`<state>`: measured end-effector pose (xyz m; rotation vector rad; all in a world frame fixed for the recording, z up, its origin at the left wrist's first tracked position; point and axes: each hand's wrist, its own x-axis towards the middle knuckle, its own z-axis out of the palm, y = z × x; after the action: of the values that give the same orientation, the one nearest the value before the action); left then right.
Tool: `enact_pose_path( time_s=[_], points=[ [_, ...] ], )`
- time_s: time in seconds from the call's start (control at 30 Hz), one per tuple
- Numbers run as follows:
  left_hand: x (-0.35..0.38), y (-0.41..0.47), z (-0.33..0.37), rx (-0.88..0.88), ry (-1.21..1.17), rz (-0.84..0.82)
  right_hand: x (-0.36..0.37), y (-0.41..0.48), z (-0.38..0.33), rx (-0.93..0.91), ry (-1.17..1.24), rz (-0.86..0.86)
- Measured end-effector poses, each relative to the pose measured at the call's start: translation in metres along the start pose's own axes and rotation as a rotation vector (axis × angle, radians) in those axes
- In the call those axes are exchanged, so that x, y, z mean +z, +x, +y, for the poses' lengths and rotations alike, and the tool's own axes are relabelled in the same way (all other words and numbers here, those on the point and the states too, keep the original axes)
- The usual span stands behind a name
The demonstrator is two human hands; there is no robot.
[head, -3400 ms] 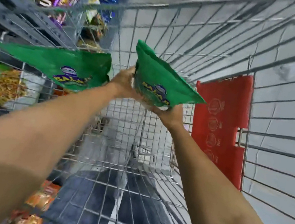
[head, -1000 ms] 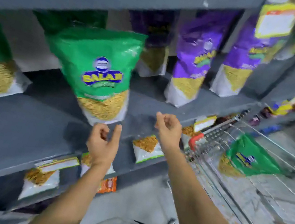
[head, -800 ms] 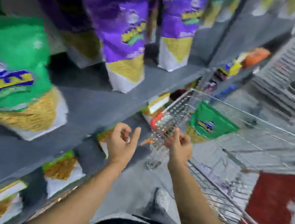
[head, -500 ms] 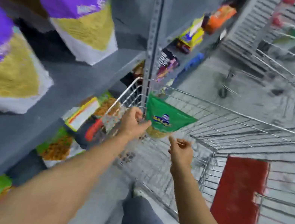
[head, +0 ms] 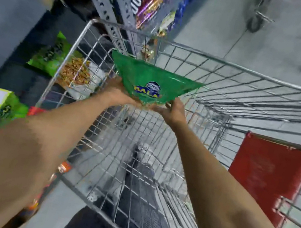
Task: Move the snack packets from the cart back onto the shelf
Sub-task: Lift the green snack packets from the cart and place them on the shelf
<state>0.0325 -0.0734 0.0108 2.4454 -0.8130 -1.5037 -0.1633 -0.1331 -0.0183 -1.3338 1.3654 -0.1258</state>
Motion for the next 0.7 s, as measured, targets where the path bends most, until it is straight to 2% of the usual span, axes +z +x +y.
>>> enact_pose_path(
  time_s=[0.1,0.23,0.37,0.5,0.63,0.7],
  points=[
    [-0.008,-0.037,0.009,0.189,-0.04,0.027,-0.016,-0.029,-0.008,0.029,0.118,-0.088],
    [-0.031,-0.114,0.023,0.277,-0.121,-0.109,-0.054,-0.096,-0.044,-0.01,0.203,-0.203],
    [-0.064,-0.192,0.03,0.371,-0.268,-0.133,-0.076,-0.148,-0.098,-0.083,0.218,-0.258],
    [-0.089,-0.238,0.027,0.396,-0.436,-0.042,-0.082,-0.17,-0.153,-0.147,0.192,-0.282],
    [-0.11,-0.266,0.019,0.446,-0.463,0.083,-0.078,-0.185,-0.186,-0.289,0.163,-0.361],
    [-0.116,-0.275,0.004,0.456,-0.401,0.198,-0.072,-0.19,-0.191,-0.36,0.167,-0.409]
  ],
)
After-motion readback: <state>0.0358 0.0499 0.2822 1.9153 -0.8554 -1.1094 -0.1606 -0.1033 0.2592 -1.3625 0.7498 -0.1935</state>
